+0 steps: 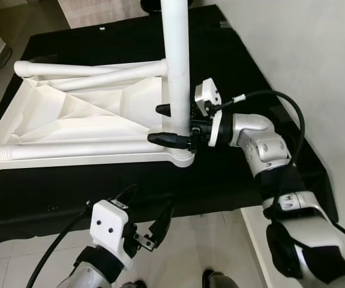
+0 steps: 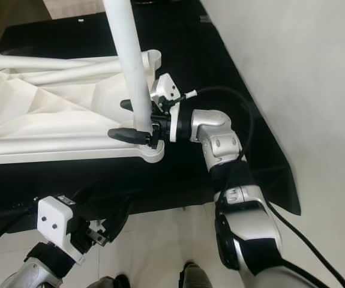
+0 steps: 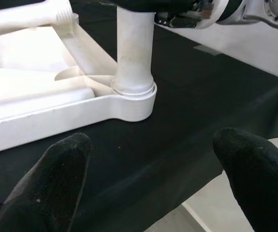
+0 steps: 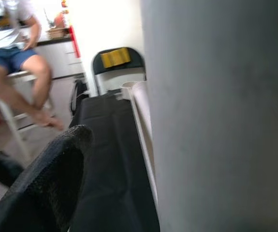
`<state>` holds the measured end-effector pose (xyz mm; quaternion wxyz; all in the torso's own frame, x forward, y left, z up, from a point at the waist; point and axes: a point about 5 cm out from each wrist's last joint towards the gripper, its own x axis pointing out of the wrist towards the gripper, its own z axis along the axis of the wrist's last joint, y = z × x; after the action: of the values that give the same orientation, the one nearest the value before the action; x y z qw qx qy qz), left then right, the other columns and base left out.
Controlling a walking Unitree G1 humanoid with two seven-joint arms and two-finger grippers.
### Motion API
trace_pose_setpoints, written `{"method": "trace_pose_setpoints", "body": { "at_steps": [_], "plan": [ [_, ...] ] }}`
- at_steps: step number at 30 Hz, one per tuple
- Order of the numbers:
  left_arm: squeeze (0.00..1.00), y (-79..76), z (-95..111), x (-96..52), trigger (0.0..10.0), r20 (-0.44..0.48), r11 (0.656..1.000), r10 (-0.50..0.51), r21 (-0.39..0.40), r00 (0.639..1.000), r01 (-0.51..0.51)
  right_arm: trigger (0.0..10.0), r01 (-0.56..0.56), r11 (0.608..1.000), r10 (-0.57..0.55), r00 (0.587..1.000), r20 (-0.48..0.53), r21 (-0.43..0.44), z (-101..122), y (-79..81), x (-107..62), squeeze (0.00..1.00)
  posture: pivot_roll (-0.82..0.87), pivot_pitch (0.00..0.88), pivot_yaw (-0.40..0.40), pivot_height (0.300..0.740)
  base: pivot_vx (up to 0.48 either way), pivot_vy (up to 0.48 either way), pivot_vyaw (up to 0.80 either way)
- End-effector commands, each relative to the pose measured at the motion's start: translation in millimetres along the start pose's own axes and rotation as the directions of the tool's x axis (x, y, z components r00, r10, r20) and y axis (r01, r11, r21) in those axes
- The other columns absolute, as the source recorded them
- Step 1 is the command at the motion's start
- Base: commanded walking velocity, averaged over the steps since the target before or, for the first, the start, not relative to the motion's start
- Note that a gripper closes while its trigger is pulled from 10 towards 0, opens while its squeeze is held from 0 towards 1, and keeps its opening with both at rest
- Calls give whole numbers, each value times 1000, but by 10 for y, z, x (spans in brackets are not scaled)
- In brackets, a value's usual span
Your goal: Building children table
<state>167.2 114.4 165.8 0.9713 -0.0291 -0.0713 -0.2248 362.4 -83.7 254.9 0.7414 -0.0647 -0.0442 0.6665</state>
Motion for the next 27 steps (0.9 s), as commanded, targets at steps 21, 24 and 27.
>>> {"method": "trace_pose_setpoints", "body": {
  "at_steps": [21, 24, 27],
  "plan": [
    [0, 18, 9, -7, 10000, -12, 1000, 8, 5, 1000, -8, 0, 107, 991, -105, 994, 30, -78, 0, -129, -108, 0, 25, 264, 48, 740, 0, 0, 0],
    [0, 26, 7, -2, 10000, -11, 1000, 8, 6, 1000, -8, 0, 325, 944, -323, 945, 43, -57, -80, -115, -201, 0, 20, 264, 47, 740, 0, 0, 0],
    [0, 58, 7, 0, 10000, -10, 1000, 10, 10, 1000, -10, 0, 876, 476, -879, 474, -45, -76, -398, 99, -397, 0, 6, 268, 49, 740, 0, 0, 0]
  ]
}}
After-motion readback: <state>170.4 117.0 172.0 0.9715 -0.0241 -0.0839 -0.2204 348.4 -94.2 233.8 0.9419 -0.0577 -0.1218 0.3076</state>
